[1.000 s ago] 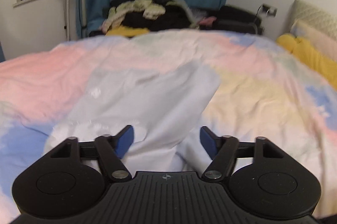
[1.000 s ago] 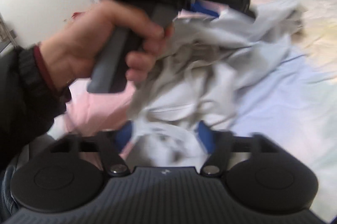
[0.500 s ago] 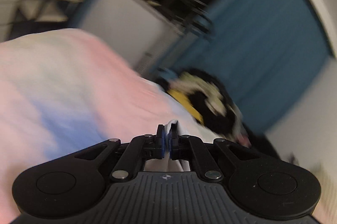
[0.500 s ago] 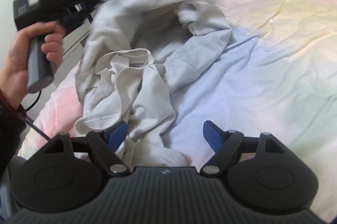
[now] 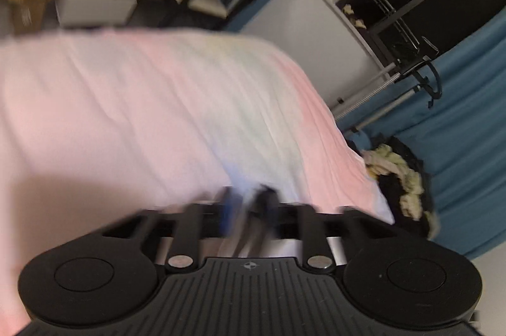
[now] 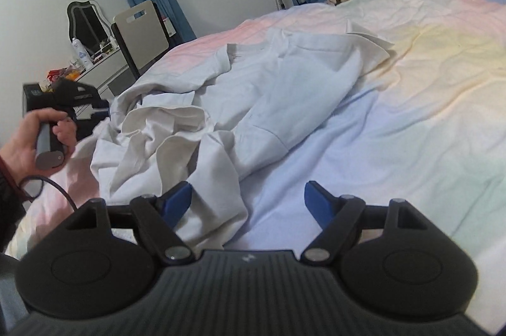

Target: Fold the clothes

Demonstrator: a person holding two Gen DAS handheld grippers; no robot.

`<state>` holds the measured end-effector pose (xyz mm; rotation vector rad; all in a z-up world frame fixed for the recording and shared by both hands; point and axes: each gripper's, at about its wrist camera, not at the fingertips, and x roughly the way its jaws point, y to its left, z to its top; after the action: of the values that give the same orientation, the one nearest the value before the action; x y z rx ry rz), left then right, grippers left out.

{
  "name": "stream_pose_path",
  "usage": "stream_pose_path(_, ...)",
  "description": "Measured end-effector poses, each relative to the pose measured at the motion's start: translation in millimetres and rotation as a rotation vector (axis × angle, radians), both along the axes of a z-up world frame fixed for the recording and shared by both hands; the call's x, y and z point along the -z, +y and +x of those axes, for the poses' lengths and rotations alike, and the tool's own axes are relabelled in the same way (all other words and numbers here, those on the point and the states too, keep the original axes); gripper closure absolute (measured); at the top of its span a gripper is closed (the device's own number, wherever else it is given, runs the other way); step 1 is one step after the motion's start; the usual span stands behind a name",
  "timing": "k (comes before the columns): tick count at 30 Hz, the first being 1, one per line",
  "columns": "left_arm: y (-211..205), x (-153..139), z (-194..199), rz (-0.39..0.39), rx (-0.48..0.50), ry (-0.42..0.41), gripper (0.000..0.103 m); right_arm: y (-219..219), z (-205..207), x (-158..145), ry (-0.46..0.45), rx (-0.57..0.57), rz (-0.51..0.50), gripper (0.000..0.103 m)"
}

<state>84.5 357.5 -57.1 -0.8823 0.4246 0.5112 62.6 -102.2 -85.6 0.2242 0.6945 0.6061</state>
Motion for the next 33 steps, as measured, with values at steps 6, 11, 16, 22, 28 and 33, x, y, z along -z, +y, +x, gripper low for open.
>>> stream_pose_path(6,-59.8,-48.2,-23.9,0.307,0.025,-0.129,0.011,3.8,1.4,-2.2,-0.004,0.014,0.0,0.024)
stream_pose_path(11,-135.8,-49.3,16.8,0.619,0.314,-0.12,0.011,5.3,-0.2,-7.1,-0.024,0.029,-0.028,0.024)
stream_pose_path(16,-197.3,-25.6,92.5,0.845,0.679,0.066,0.026,3.1,3.4,-6.4,-0.025,0.046,-0.033,0.024)
stream_pose_path(22,-219.1,35.7,177.8,0.989,0.838,0.387,0.047,0.7,15.4,1.5,-0.011,0.043,-0.028,0.024)
stream_pose_path(28,-190.5,27.4,180.1,0.863,0.744,0.315,0.093,-2.6,26.6,7.5,0.004,0.026,0.02,0.024)
stream_pose_path(33,-187.9,-33.4,108.4,0.761,0.708,0.071,0.095,-12.5,33.4,1.0,-0.023,0.068,0.069,0.024)
